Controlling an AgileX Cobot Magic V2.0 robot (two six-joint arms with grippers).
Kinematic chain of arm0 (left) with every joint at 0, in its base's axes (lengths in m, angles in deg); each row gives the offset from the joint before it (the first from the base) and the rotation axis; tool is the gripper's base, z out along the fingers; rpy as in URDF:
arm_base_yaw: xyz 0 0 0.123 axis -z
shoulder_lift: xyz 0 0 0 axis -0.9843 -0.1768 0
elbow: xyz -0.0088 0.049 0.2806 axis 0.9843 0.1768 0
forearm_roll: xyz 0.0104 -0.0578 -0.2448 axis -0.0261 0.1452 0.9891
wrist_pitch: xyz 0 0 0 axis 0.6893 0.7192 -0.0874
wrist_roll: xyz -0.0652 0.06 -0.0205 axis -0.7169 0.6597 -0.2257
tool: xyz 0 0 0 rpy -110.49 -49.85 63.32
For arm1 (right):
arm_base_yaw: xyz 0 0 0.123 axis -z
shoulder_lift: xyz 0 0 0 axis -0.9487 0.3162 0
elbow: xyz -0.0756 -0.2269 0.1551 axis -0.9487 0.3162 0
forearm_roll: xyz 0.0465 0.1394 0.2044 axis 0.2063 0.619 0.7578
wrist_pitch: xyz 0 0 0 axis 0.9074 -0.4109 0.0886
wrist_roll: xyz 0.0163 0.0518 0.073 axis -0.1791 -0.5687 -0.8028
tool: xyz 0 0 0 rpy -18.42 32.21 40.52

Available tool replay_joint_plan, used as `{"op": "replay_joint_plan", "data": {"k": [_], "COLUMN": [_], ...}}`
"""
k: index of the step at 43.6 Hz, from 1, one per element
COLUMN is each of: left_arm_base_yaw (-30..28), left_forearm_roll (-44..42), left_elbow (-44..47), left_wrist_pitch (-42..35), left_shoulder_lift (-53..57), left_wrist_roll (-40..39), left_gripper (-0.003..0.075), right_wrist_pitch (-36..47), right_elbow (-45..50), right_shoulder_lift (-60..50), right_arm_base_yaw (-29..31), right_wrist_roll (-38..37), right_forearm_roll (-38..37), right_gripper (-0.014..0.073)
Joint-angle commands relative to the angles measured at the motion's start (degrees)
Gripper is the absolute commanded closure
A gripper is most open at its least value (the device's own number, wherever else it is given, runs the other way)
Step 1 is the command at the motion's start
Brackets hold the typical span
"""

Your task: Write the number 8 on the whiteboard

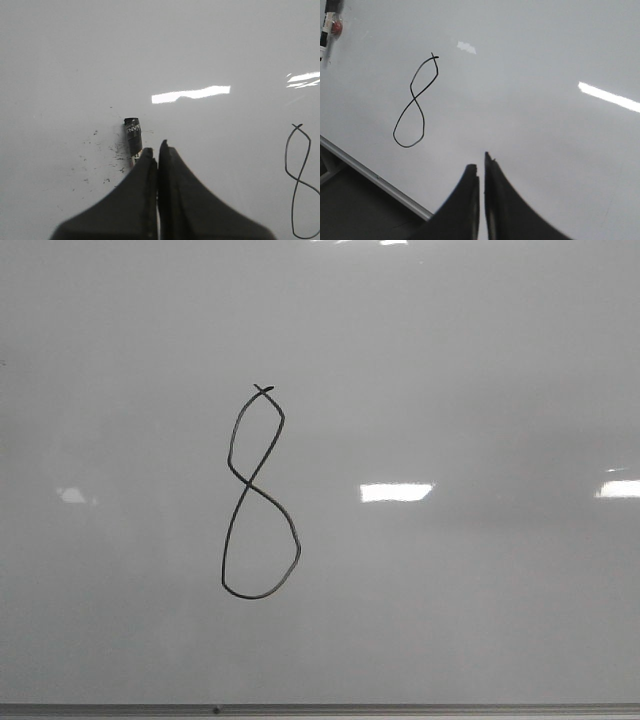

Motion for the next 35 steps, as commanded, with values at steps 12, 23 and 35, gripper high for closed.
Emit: {"op": "replay_joint_plan", "data": {"k": [12, 23, 35], "left_arm_base_yaw": [-0.1, -0.1, -0.1], "left_forearm_roll": [0.0, 0.0, 0.0], "left_elbow": [-1.1, -1.1, -1.1], "left_wrist_pitch": [-1.9, -1.9, -1.9], "left_shoulder_lift": [5.9, 5.9, 5.9], "left_wrist_roll": [-0.1, -0.1, -0.1], "left_gripper": [0.0739, 0.0739, 0.0739], "right_wrist_pitch": [4.2, 4.2, 4.2], "right_elbow": [-1.4, -1.4, -1.4], "right_shoulder_lift": [0.1, 0.1, 0.1], "right_arm_base_yaw": [0.3, 0.3, 0.3], "right_wrist_roll": [0.0, 0.0, 0.0], "right_forearm_roll": [1.3, 1.3, 1.3], "right_gripper": [0.0662, 0.0662, 0.0662]}}
